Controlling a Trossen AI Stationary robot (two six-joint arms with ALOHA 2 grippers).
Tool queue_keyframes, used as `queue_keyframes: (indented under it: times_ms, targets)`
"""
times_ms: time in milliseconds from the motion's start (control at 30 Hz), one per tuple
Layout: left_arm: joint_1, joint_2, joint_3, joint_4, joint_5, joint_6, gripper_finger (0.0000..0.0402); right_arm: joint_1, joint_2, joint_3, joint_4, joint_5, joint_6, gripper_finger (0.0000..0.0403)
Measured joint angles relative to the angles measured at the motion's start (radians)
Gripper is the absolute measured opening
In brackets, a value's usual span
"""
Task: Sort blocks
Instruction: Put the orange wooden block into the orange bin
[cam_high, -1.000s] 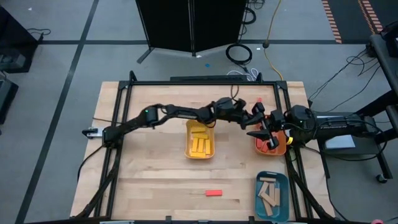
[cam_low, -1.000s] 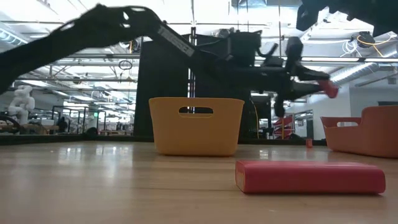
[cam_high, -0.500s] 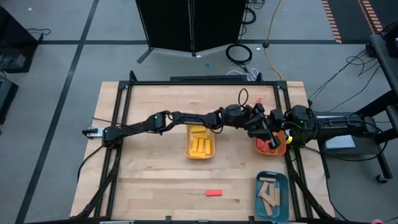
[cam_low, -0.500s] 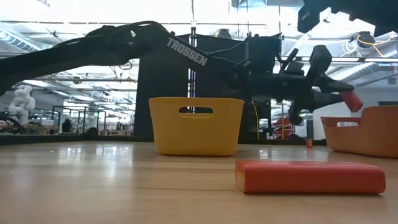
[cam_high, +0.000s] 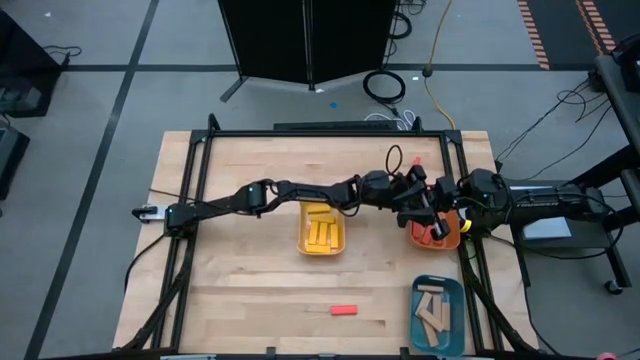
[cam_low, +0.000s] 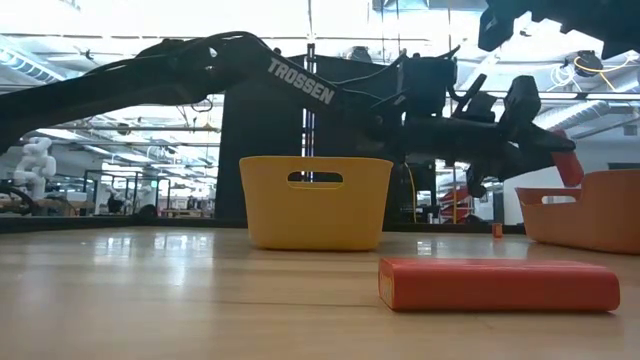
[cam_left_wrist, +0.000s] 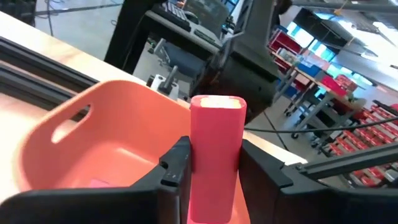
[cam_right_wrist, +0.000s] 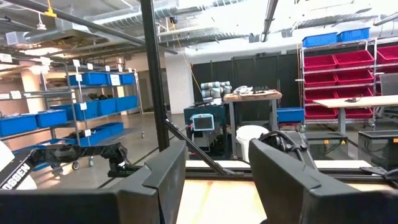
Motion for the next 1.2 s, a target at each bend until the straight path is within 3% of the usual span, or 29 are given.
queue_keyframes:
  times_ms: [300, 900, 1200]
  targets:
    - [-0.005, -0.001, 0.000, -0.007, 0.007, 0.001, 0.0146, 0.000, 0.000, 0.000, -0.035, -0.002, 0.002, 0.0169]
    - [0.058, -0.009, 0.001, -0.061, -0.003, 0.000, 0.0151, 0.000, -0.001, 0.000, -0.031, -0.004, 0.000, 0.0169]
    - [0.117, -0.020, 0.002, -0.098, -0.124, -0.006, 0.0150, 0.000, -0.001, 0.000, -0.032, 0.005, -0.022, 0.0169]
